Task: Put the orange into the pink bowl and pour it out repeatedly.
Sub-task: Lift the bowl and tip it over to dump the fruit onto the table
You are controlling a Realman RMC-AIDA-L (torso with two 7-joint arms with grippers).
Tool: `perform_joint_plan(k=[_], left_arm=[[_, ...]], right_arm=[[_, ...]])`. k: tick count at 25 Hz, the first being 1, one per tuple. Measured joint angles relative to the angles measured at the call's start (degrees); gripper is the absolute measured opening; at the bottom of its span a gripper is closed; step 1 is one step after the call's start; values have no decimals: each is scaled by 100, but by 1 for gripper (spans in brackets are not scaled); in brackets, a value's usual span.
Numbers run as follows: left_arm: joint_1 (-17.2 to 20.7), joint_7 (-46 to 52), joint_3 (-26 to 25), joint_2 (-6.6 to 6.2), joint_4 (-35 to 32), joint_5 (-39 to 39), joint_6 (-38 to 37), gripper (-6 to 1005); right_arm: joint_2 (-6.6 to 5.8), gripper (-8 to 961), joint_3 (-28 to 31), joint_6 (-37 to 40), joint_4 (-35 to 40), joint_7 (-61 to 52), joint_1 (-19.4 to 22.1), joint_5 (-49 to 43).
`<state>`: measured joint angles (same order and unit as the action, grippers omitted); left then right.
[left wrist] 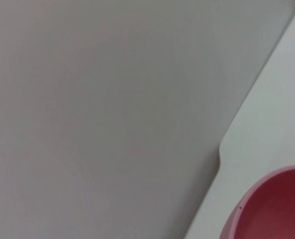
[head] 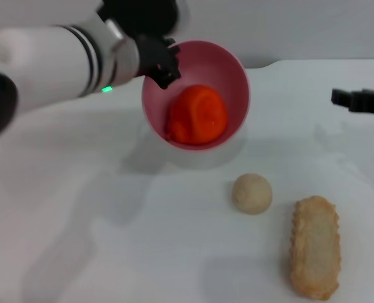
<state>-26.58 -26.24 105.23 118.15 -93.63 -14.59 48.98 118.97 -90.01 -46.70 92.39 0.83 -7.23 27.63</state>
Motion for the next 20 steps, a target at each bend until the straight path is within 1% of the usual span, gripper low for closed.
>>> perform_joint_plan(k=[1,2,3,5,6,8,10,14,16,20], left_arm=[[0,0,0,0,0,0,0,46],[29,-7,248,3,-18,317,-144,46],[127,24,747,15,-15,1018,-555,45],[267,51,1003,26,0,1519,-932,45],[426,82,1186,34,3,1959,-1338,45],[562,108,1291,39,-4,2219,-1640,45],[806,142,1419,38,-28,2704,-2228,45],[1195,154,1539,34,-3,3427,-3212,45],[1291,154,1554,33,43,3620,-3488,45],[1580,111,1577,40,253,4051,-4482,45]], right_arm=[[-2,582,22,1,-79,57,7,73],[-4,582,53,1,-153,154,10,184],[-4,582,82,0,-223,234,11,293],[-7,582,122,1,-287,338,12,451],[-9,582,136,3,-298,366,12,495],[-11,583,169,-7,-298,384,12,512],[-16,583,199,-33,-294,388,13,514],[-22,583,214,-76,-269,392,8,516],[-23,583,215,-83,-263,393,4,516],[-23,583,225,-94,-261,394,-2,516]])
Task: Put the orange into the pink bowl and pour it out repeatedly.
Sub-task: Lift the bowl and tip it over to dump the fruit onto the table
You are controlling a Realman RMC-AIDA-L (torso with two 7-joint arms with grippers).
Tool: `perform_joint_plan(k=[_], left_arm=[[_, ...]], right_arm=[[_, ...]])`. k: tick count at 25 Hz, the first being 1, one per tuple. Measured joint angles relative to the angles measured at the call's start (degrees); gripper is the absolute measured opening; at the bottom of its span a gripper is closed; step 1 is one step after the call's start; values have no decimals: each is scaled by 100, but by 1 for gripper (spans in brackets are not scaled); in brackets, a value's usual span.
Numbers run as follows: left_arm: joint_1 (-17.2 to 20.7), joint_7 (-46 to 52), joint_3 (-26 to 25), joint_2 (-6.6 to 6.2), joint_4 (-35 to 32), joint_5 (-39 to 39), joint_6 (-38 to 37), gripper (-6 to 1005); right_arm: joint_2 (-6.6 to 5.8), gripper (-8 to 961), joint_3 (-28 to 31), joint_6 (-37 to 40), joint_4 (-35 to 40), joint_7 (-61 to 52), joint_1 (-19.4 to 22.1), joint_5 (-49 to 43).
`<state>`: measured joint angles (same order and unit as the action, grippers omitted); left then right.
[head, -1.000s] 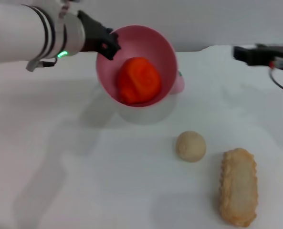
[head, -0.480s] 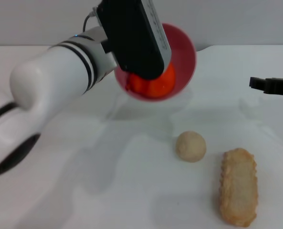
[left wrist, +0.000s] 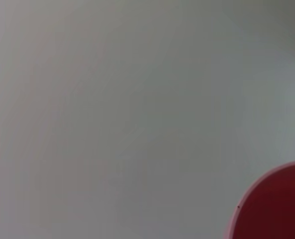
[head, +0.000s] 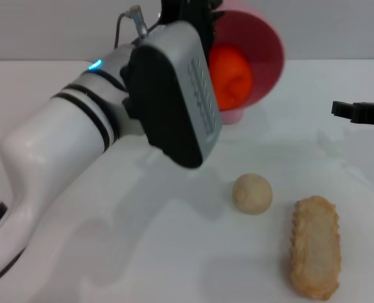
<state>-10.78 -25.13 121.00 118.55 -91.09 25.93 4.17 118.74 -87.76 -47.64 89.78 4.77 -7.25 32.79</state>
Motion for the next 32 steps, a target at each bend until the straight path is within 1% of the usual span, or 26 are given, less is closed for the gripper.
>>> perform_joint_plan(k=[1,2,4,10,14,17,19,21,22,26,28,29,31,32], left_arm=[[47,-39,0,-3,76,76,-242,45],[47,-39,0,-3,76,76,-242,45],[77,-159,-20,-4,261,195,-573,45],[115,-799,-33,0,392,194,-911,45],[125,-1022,-46,-2,433,196,-1073,45],[192,-1375,-113,7,576,134,-1563,45],[235,-1488,-233,12,702,-111,-2093,45],[254,-1591,-305,11,801,-353,-2426,45],[269,-1797,-329,12,886,-503,-2639,45],[274,-1929,-331,13,918,-552,-2699,46],[276,-2389,-327,16,972,-616,-2698,46],[276,-2389,-327,16,972,-616,-2698,46],[278,-2807,-315,11,1013,-620,-2683,46],[278,-2857,-310,11,1018,-625,-2673,46]], right_arm=[[-2,583,5,-12,1,1,0,0],[-4,583,10,-27,2,1,-3,0],[-8,583,18,-78,6,3,-13,-12],[-9,580,22,-113,13,43,-29,-5],[-9,579,27,-125,13,50,-32,-2],[-9,580,45,-138,13,52,-36,-1],[-9,579,49,-146,13,57,-41,0],[-9,579,50,-157,14,59,-41,0],[-9,579,50,-192,27,63,-42,0],[-9,582,50,-243,56,66,-47,0],[-9,583,50,-276,75,67,-64,0],[-9,583,48,-286,79,68,-74,0],[-9,585,43,-294,83,68,-91,0],[-9,585,39,-297,89,68,-93,0]])
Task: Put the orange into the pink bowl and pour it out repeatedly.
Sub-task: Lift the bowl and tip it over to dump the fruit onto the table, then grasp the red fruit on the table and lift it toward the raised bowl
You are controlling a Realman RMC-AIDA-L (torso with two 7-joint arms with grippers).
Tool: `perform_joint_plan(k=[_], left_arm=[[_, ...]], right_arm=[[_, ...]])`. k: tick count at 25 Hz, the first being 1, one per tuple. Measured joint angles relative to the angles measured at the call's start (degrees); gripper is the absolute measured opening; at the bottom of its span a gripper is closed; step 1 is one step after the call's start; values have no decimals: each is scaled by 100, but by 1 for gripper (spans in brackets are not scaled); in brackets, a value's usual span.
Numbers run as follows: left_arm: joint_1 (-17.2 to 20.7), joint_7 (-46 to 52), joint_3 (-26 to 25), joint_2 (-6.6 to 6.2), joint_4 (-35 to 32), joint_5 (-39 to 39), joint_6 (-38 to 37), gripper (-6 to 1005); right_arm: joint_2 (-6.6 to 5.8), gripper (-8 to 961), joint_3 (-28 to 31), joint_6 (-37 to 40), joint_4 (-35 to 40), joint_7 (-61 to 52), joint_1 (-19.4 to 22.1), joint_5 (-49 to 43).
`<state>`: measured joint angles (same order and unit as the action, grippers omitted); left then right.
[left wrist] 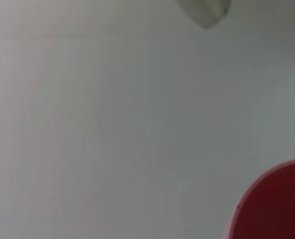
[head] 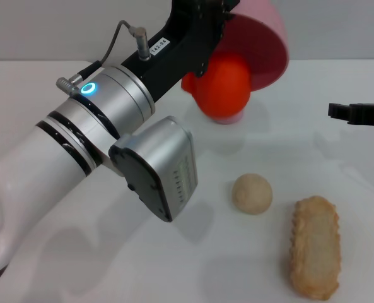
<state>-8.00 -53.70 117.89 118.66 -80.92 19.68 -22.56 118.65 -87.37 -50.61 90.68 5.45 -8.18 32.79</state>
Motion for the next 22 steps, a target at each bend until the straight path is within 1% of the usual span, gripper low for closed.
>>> perform_joint_plan(k=[4,6,7,8,9,11,12,14,16,19,20,22], left_arm=[[0,-71,8,6,9,-56,31,46],[-25,-83,5,11,5,-741,91,46],[-25,-83,5,11,5,-741,91,46],[-35,-71,1,11,-40,-1076,172,46],[-41,-63,-15,10,-263,-1761,487,46],[-47,-63,-33,9,-468,-2295,820,46],[-61,-61,-97,9,-689,-2783,1175,46],[-89,-33,-252,7,-972,-3419,1713,46],[-125,156,-549,11,-1336,-4117,2472,46],[-185,871,-1031,0,-1731,-4604,3549,46],[-267,1517,-1334,-10,-1876,-4620,4136,46],[-399,2139,-1669,-21,-1946,-4556,4779,45]], right_arm=[[3,588,-17,-3,29,0,0,0],[7,589,-25,-8,36,0,0,0],[9,590,-29,-10,38,0,0,0],[9,590,-34,-12,38,0,0,0],[9,591,-37,-13,39,0,-2,0],[9,592,-49,-14,43,1,-8,0],[9,593,-62,-14,52,14,-11,3],[9,594,-104,-14,91,56,-21,18],[9,595,-157,-14,129,96,-40,28],[14,597,-257,12,142,137,-99,33],[16,598,-300,35,143,156,-131,35],[19,599,-388,80,143,198,-204,36]])
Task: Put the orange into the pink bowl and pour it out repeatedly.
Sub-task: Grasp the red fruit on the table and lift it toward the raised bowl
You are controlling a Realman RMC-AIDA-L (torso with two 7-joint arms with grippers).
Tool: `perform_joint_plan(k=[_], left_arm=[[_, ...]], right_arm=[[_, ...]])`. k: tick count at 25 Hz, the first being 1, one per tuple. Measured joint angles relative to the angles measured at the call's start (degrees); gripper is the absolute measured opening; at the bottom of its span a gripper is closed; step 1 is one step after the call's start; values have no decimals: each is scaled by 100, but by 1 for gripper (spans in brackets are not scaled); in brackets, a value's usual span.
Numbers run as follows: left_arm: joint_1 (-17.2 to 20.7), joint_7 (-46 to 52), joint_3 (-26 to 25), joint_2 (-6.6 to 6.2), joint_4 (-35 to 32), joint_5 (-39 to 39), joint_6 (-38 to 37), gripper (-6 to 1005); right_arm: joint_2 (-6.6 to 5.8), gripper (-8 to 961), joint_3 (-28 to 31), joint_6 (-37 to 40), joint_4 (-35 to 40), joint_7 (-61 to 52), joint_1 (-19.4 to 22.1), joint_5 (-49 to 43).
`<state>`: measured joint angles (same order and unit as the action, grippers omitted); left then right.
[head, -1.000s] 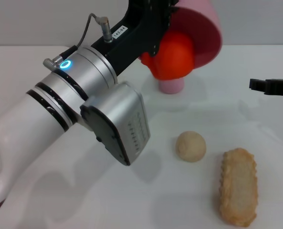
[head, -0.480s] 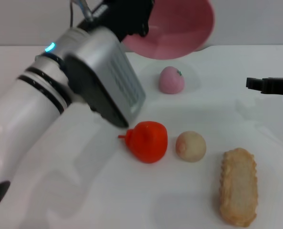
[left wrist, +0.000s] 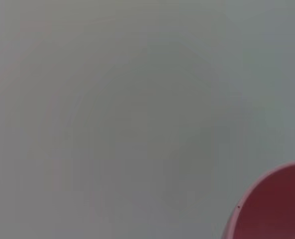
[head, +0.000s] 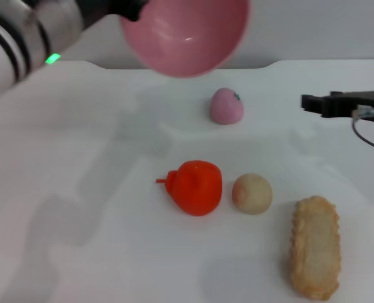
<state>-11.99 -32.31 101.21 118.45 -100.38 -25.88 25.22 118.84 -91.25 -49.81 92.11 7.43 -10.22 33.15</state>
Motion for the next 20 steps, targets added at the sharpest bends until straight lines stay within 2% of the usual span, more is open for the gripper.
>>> perform_joint_plan(k=[3,4,6,8,9,10,20], left_arm=[[-395,1210,-639,-14,47,295,1315,45],[-395,1210,-639,-14,47,295,1315,45],[-810,2225,-998,-26,260,896,2416,45],[-810,2225,-998,-26,260,896,2416,45],[-1127,2857,-1163,-30,543,1520,3236,45],[-1257,3066,-1284,-33,695,1742,3576,45],[-1422,3144,-1548,-42,898,1932,3823,45]], right_arm=[[1,601,-231,149,-42,38,-157,3],[1,601,-316,225,-61,38,-201,3],[0,603,-516,390,-108,39,-301,-4],[1,604,-702,523,-183,40,-444,-19],[3,619,-789,583,-233,38,-519,-20],[4,634,-876,631,-301,37,-595,-17],[26,765,-2115,1038,-1256,-409,-1367,47]])
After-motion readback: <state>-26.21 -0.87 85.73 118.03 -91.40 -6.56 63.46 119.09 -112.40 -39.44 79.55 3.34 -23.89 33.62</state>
